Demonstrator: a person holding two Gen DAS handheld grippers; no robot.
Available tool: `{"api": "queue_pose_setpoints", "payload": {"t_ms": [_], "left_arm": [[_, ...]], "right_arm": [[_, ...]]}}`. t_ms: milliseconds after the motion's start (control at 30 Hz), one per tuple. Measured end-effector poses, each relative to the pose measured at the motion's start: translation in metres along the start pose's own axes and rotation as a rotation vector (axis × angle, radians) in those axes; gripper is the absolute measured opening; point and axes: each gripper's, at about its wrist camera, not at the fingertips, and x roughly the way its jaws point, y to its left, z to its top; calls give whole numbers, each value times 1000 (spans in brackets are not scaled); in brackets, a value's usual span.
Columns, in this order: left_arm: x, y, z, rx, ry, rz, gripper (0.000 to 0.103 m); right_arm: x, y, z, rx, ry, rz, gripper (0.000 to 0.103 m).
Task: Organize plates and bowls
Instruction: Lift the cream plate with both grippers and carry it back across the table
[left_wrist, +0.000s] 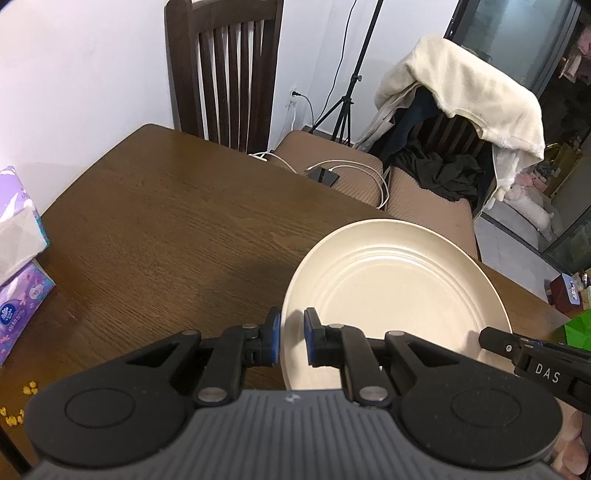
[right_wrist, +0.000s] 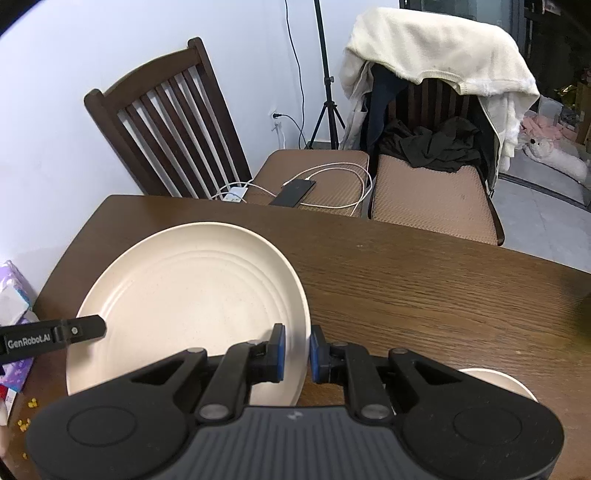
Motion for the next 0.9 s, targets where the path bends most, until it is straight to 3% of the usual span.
{"api": "queue_pose_setpoints", "payload": {"t_ms": [900], "left_arm": [[-68, -22, -34, 42, -28, -59, 13]], "right_arm": [[-80, -14, -34, 45, -53, -40, 13]]}}
